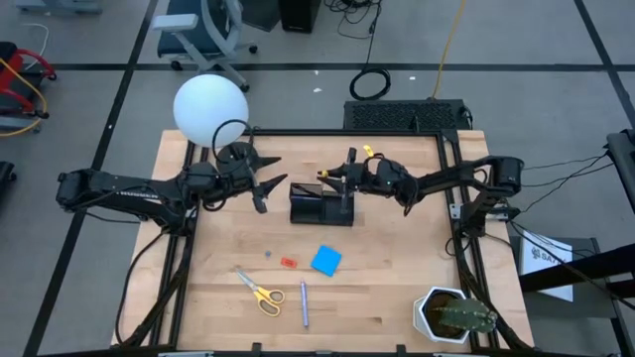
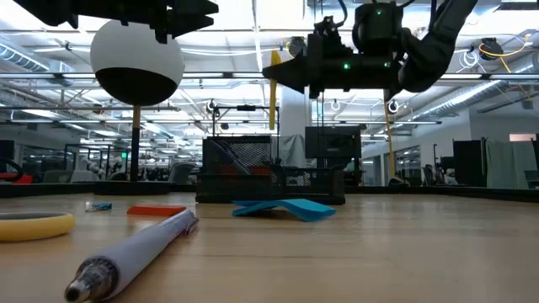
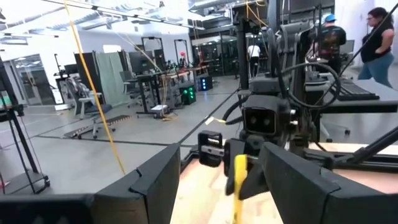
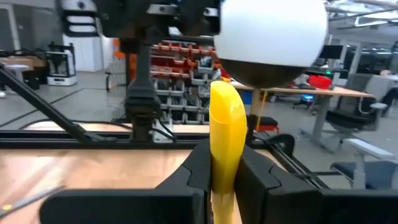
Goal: Pick and place office supplies into organizer
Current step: Put the yellow pen into the desk organizer, then put the white pen into the desk organizer
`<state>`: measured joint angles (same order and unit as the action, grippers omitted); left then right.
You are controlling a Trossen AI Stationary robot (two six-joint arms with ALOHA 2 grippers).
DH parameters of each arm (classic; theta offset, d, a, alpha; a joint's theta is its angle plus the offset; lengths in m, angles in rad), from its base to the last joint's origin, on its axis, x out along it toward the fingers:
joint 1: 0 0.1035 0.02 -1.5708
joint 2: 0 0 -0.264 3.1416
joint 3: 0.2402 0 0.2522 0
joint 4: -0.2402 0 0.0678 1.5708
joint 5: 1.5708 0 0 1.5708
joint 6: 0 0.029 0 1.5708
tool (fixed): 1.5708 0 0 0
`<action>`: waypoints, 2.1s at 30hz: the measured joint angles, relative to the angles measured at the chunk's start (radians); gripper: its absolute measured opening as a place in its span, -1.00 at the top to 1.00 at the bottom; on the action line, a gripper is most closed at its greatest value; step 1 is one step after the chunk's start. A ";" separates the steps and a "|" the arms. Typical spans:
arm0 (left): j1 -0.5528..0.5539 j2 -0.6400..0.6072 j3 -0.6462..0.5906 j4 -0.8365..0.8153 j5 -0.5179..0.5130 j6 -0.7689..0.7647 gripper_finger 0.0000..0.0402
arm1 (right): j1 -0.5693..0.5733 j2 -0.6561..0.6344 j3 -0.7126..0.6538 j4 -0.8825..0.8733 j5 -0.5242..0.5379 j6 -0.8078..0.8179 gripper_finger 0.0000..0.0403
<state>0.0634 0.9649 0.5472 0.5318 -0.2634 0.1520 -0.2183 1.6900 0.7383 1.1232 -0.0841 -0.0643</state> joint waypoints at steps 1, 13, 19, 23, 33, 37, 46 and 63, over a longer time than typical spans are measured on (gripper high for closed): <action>0.001 0.000 0.000 -0.004 0.000 -0.001 -0.14 | -0.004 0.004 0.000 0.003 0.000 0.000 0.83; 0.002 0.000 0.000 -0.007 0.000 -0.023 -0.14 | -0.005 0.124 0.042 0.067 -0.041 0.048 0.83; 0.002 0.000 0.000 -0.009 0.000 -0.020 -0.14 | -0.005 0.171 0.091 0.020 -0.073 0.060 0.83; 0.002 0.000 0.000 -0.014 0.000 -0.019 -0.14 | -0.005 0.190 0.112 -0.007 -0.072 0.060 0.83; 0.002 0.000 0.000 -0.015 0.000 -0.016 -0.14 | -0.005 0.189 0.116 -0.021 -0.043 0.079 0.56; 0.002 0.000 0.000 -0.016 0.000 -0.016 -0.14 | -0.005 0.189 0.116 -0.021 -0.037 0.082 0.41; 0.002 0.000 0.000 -0.024 0.000 -0.016 -0.14 | -0.002 0.162 0.116 -0.014 -0.018 0.053 0.30; -0.033 0.001 0.000 -0.063 0.002 0.072 -0.14 | 0.054 -0.070 0.116 -0.282 -0.017 -0.068 0.36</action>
<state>0.0300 0.9657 0.5476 0.4688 -0.2619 0.2241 -0.1638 1.6203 0.8539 0.8410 -0.1008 -0.1325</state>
